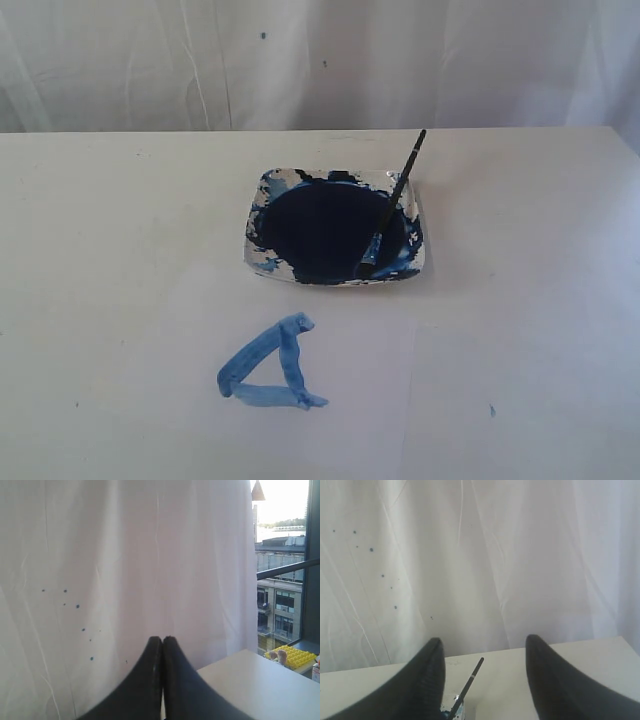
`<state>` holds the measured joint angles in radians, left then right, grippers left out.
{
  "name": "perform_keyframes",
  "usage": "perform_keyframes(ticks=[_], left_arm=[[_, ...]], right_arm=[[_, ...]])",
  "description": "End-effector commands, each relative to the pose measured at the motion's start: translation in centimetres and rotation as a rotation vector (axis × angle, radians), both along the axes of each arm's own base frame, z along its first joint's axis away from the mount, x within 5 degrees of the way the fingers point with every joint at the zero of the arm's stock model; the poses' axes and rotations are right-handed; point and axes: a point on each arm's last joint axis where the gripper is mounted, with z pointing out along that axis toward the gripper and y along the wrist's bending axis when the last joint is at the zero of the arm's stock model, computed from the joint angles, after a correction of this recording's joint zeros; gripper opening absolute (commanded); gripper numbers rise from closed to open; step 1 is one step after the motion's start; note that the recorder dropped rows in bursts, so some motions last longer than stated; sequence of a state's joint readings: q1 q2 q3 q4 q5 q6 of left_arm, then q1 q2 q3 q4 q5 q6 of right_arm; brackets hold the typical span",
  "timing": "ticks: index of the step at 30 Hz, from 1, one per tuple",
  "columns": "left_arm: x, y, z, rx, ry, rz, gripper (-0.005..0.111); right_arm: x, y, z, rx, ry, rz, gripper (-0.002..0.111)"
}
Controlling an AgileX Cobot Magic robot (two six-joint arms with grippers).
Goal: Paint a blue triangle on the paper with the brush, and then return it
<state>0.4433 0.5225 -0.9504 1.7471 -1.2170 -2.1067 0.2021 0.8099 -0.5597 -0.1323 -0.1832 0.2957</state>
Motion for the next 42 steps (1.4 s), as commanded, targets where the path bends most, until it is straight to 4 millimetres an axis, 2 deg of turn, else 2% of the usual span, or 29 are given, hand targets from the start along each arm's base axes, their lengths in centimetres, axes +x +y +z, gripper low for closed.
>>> perform_keyframes(ticks=[1, 5, 8, 10, 12, 15, 20, 24, 32, 34, 39, 42], left_arm=[[-0.5, -0.3, 0.2, 0.001, -0.013, -0.003, 0.000], [-2.8, -1.4, 0.3, 0.024, -0.068, -0.070, 0.000], [-6.5, -2.3, -0.3, -0.055, -0.128, -0.327, 0.000], [-8.2, -1.3, -0.8, -0.169, -0.187, -0.323, 0.000], [-9.0, -0.3, -2.1, -0.253, -0.198, -0.326, 0.000], [-8.6, 0.6, -4.0, -0.396, -0.156, -0.313, 0.000], [-6.9, 1.1, -5.6, -0.556, -0.066, -0.293, 0.000], [-6.4, 1.2, -6.3, -0.641, -0.021, -0.320, 0.000], [-6.4, 1.3, -6.2, -0.676, -0.019, -0.335, 0.000], [-6.5, 1.4, -6.0, -0.659, -0.073, -0.323, 0.000], [-7.4, 1.3, -5.4, -0.409, -0.412, -0.257, 0.000], [-6.8, 1.7, -5.9, -0.422, -0.451, -0.182, 0.000]], right_arm=[[-0.1, -0.1, 0.0, 0.007, -0.003, -0.002, 0.047], [-0.1, -0.1, 0.0, 0.006, -0.001, -0.002, 0.047], [-0.1, -0.1, 0.0, 0.006, -0.001, -0.002, 0.047], [-0.1, -0.1, 0.0, 0.007, -0.003, -0.001, 0.047], [-0.1, -0.1, 0.0, 0.007, -0.003, -0.001, 0.047], [-0.1, -0.1, 0.0, 0.007, -0.003, -0.001, 0.047], [-0.1, -0.1, 0.0, 0.006, -0.001, -0.002, 0.047], [-0.1, -0.1, 0.0, 0.006, -0.001, -0.002, 0.047], [-0.1, -0.1, 0.0, 0.006, -0.001, -0.002, 0.047], [-0.1, -0.1, 0.0, 0.006, -0.001, -0.002, 0.047], [-0.1, -0.1, 0.0, 0.006, -0.001, -0.002, 0.047], [-0.1, -0.1, 0.0, 0.006, -0.001, -0.002, 0.047]])
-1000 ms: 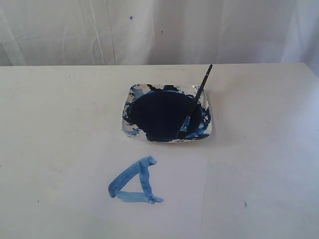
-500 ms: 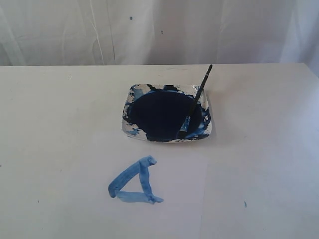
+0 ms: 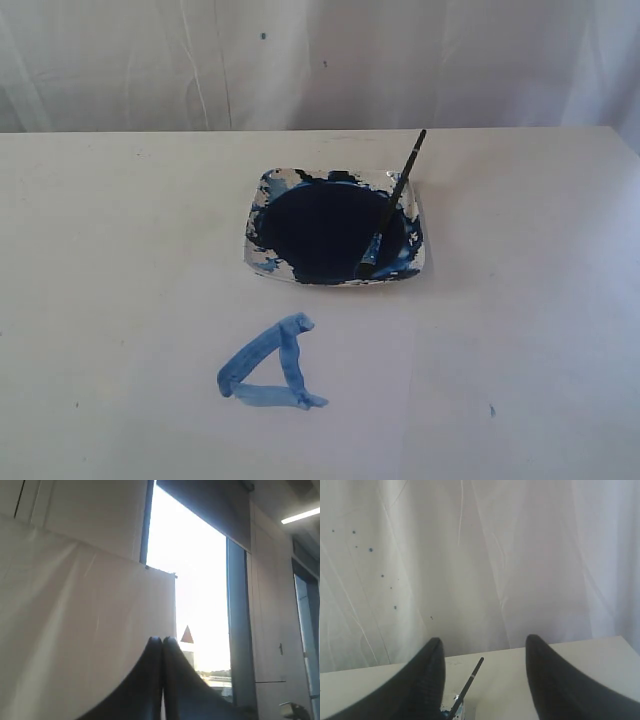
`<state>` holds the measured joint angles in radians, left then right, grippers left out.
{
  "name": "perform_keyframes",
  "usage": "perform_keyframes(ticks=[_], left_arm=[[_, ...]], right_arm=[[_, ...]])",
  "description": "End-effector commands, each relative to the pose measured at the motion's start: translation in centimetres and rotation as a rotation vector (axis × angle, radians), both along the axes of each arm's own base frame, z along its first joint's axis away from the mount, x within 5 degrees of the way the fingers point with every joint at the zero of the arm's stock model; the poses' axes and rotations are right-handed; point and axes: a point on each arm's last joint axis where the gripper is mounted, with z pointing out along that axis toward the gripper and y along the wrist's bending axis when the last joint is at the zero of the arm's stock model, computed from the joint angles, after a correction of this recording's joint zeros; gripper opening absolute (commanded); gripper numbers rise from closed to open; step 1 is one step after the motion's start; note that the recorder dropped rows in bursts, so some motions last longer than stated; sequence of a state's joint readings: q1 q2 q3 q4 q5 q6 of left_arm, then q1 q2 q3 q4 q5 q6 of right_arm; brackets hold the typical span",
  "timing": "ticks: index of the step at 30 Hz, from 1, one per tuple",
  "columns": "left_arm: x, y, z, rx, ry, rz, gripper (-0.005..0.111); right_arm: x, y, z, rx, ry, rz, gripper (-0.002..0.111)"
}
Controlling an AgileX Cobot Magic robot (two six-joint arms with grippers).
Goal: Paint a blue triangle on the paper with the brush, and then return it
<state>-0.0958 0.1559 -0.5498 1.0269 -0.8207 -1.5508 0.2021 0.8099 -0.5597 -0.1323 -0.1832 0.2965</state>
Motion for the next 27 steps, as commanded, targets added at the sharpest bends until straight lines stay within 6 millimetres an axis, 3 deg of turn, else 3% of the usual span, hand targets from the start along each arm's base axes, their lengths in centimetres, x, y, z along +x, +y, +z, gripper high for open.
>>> perform_keyframes(ticks=[1, 4, 11, 15, 22, 27], left_arm=[[0.7, 0.7, -0.8, -0.039, -0.052, 0.105, 0.000], [2.2, 1.6, -2.3, -0.109, 0.027, 0.184, 0.000], [4.1, 2.4, -5.4, -0.042, 0.066, 0.395, 0.000], [5.7, 3.4, -7.6, -0.043, 0.329, 0.514, 0.000], [6.1, 3.7, -11.9, 0.351, 0.673, 0.661, 0.000], [5.9, 3.4, -15.1, 0.605, 0.680, 0.665, 0.000]], right_arm=[[-0.1, -0.1, 0.0, 0.006, -0.001, -0.002, 0.047], [-0.1, -0.1, -0.1, 0.005, 0.001, -0.002, 0.047], [-0.1, -0.1, -0.1, 0.005, 0.001, -0.002, 0.047], [-0.1, -0.1, -0.1, 0.005, 0.001, -0.002, 0.047], [-0.1, -0.1, -0.1, 0.005, 0.001, -0.002, 0.047], [-0.1, -0.1, -0.1, 0.005, 0.001, -0.002, 0.047]])
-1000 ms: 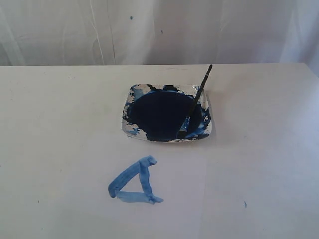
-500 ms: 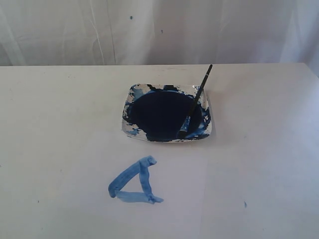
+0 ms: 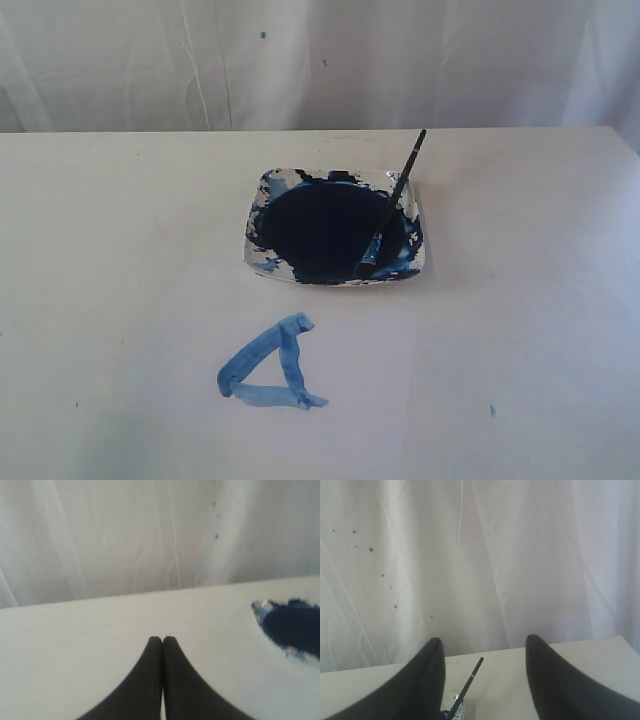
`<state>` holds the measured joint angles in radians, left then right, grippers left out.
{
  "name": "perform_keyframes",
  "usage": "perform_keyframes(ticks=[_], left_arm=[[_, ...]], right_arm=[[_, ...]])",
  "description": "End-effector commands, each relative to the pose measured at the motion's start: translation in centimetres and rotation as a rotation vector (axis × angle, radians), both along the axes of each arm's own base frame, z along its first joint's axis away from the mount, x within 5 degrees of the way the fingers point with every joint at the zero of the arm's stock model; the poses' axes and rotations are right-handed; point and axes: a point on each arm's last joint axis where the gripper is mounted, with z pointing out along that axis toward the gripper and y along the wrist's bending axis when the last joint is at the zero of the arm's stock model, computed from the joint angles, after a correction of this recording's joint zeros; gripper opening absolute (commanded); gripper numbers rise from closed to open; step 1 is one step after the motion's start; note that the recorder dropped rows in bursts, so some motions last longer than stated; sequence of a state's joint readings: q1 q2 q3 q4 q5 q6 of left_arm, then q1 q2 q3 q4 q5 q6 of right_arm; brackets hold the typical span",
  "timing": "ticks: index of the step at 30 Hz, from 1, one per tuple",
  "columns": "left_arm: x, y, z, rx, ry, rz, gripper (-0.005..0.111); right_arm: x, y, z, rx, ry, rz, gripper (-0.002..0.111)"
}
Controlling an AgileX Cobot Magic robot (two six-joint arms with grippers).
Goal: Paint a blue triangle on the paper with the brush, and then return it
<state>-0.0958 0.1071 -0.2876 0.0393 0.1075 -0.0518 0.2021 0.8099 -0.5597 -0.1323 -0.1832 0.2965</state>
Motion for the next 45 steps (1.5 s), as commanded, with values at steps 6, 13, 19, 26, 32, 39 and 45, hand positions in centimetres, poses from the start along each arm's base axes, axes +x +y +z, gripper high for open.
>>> perform_keyframes(ticks=[6, 13, 19, 26, 32, 39, 45], left_arm=[[0.1, -0.4, -6.3, 0.117, 0.106, -0.059, 0.000], [0.2, -0.4, -9.1, 0.118, 0.179, -0.064, 0.000], [-0.1, -0.6, -10.1, 0.114, 0.285, -0.089, 0.000], [-0.2, -0.7, -10.0, 0.084, 0.289, -0.094, 0.000], [-0.2, -0.9, -10.0, 0.039, 0.291, -0.103, 0.000], [-0.1, -0.6, -10.0, 0.037, 0.290, -0.062, 0.000], [0.0, -0.2, -10.0, 0.026, 0.291, 0.014, 0.000]], right_arm=[[-0.1, -0.1, -0.1, 0.005, 0.001, -0.002, 0.047], [-0.1, -0.1, -0.1, 0.005, 0.001, -0.002, 0.047], [-0.1, -0.1, -0.1, 0.005, 0.001, -0.002, 0.047], [-0.1, -0.1, -0.1, 0.005, 0.001, -0.002, 0.047], [-0.1, -0.1, -0.1, 0.005, 0.001, -0.002, 0.047], [-0.1, -0.1, -0.1, 0.005, 0.001, -0.002, 0.047], [-0.1, -0.1, -0.1, 0.005, 0.001, -0.002, 0.047]])
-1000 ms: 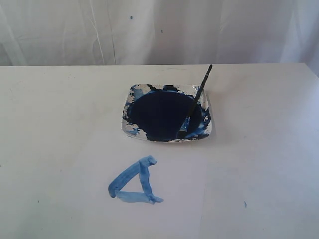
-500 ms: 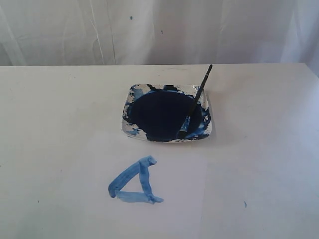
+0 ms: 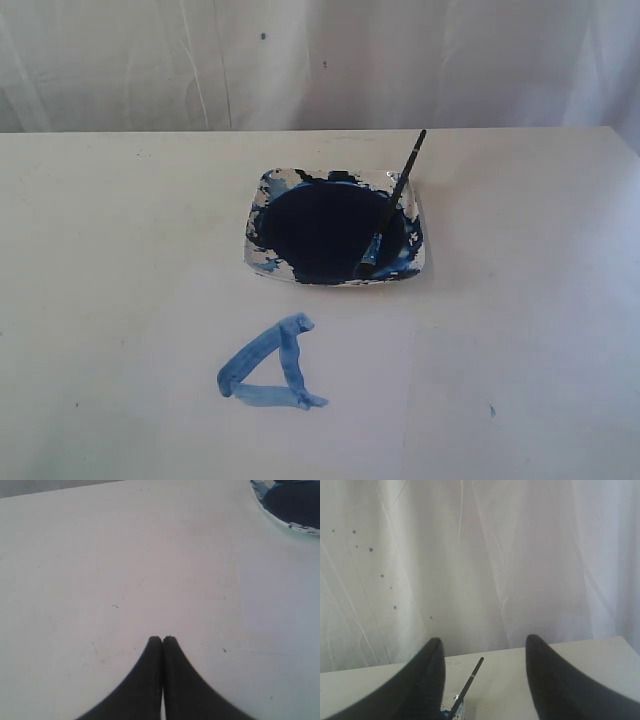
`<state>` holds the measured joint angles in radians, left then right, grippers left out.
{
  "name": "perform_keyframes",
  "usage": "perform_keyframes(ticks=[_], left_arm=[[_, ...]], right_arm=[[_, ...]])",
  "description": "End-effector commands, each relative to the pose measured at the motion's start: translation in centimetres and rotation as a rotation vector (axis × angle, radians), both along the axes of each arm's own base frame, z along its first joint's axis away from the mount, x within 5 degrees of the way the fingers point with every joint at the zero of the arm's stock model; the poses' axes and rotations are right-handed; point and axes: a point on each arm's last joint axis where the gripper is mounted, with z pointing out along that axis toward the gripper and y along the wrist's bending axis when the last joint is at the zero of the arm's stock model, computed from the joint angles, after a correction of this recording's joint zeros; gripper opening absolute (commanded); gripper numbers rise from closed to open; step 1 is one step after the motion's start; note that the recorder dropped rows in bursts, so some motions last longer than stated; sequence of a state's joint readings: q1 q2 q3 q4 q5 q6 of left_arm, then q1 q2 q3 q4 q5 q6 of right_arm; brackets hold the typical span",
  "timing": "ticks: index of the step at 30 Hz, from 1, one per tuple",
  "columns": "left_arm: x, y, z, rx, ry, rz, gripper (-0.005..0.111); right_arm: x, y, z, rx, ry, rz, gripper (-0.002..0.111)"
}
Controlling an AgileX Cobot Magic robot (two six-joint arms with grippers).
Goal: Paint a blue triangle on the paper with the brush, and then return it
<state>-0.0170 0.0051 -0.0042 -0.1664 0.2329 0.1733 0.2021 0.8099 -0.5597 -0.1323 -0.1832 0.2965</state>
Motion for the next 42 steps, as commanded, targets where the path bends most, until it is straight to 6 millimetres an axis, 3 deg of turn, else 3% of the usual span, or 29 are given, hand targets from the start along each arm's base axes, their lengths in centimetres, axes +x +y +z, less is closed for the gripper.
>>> perform_keyframes(ticks=[1, 5, 10, 17, 23, 29, 36, 42], left_arm=[[0.0, 0.1, -0.1, -0.006, -0.002, 0.032, 0.000], [0.0, 0.2, -0.1, 0.007, -0.002, 0.032, 0.000], [0.0, 1.4, -0.1, 0.335, -0.009, 0.052, 0.000], [0.0, 1.1, -0.1, 0.249, -0.009, 0.047, 0.000], [0.0, 1.1, -0.1, 0.249, -0.009, 0.047, 0.000], [0.0, 1.1, -0.1, 0.249, -0.009, 0.047, 0.000], [0.0, 1.1, -0.1, 0.249, -0.009, 0.047, 0.000], [0.0, 1.1, -0.1, 0.249, -0.009, 0.047, 0.000]], right_arm=[[-0.1, -0.1, -0.1, 0.005, 0.001, -0.002, 0.047], [-0.1, -0.1, -0.1, 0.005, 0.001, -0.002, 0.047], [-0.1, -0.1, -0.1, 0.005, 0.001, -0.002, 0.047], [-0.2, -0.1, 0.0, 0.006, -0.002, -0.004, 0.047], [-4.5, -1.1, 2.9, 0.043, -0.190, -0.017, 0.047], [-10.9, -2.9, 5.4, 0.073, -0.448, -0.102, 0.047], [-16.3, -3.5, 6.2, 0.091, -0.655, -0.137, 0.047], [-18.8, -3.6, 6.1, -0.022, -0.752, -0.187, 0.047]])
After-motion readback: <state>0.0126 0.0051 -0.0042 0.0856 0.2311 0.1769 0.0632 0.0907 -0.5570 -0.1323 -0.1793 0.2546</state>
